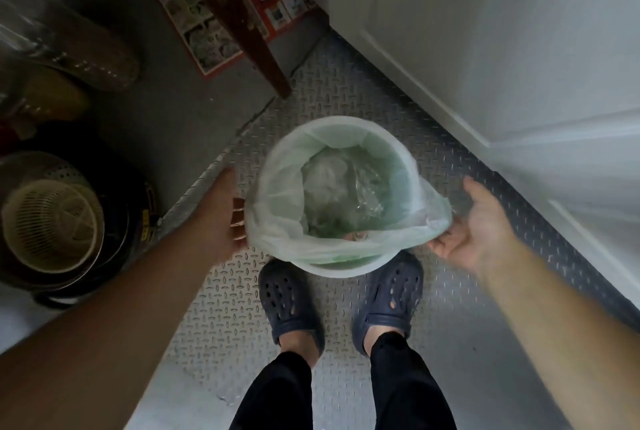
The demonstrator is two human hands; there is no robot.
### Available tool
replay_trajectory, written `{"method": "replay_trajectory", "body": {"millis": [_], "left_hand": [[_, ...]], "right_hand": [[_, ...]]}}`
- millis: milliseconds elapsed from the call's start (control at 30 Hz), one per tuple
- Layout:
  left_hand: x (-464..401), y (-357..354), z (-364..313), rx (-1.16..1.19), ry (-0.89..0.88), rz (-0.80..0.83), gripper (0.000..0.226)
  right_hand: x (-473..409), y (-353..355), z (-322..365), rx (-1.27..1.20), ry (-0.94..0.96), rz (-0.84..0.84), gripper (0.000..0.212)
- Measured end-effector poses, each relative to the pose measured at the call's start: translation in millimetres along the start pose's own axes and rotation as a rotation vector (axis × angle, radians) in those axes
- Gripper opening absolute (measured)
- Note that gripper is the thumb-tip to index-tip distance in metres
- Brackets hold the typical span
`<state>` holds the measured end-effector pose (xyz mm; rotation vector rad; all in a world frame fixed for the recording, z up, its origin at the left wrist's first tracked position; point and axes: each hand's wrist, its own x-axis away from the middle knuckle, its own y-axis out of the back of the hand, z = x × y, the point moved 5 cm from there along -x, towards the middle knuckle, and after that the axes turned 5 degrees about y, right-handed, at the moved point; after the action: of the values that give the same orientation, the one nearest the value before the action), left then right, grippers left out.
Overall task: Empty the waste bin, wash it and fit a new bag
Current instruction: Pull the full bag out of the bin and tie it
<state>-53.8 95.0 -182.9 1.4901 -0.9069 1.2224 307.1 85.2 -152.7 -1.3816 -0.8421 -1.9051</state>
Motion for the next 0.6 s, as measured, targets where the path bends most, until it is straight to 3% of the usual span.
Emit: {"method": "replay_trajectory", "body": {"millis": [100,200,400,533,600], "left_hand": [[-14.5,-15.4,-17.1,-0.045,0.081,0.183,0.069],[-21.3,-26.1,-29.3,-0.126,0.086,0.242,0.043],[-18.4,-36.2,-42.8,-0.107,0.065,0.199,0.027],[-6.3,-43.4,-58.9,-0.159,-0.030,0.093,0.016],[0.6,-43.3,-70.0,-0.195,-0.168,-0.037,0.028]], "right_hand": [[-17.1,-3.3,17.0,0.152,-0.002,0.029,0.040],[-30.3,-7.9,29.9,0.312,0.009,0.067,0.021],[-46.2,-30.5,29.7,0.458,-0.055,0.183,0.023],[-48.0,-47.1,34.0,0.475,0.070,0.170,0.021],[-48.4,-50.4,42.2,0.481,0.218,0.112,0.019]]}}
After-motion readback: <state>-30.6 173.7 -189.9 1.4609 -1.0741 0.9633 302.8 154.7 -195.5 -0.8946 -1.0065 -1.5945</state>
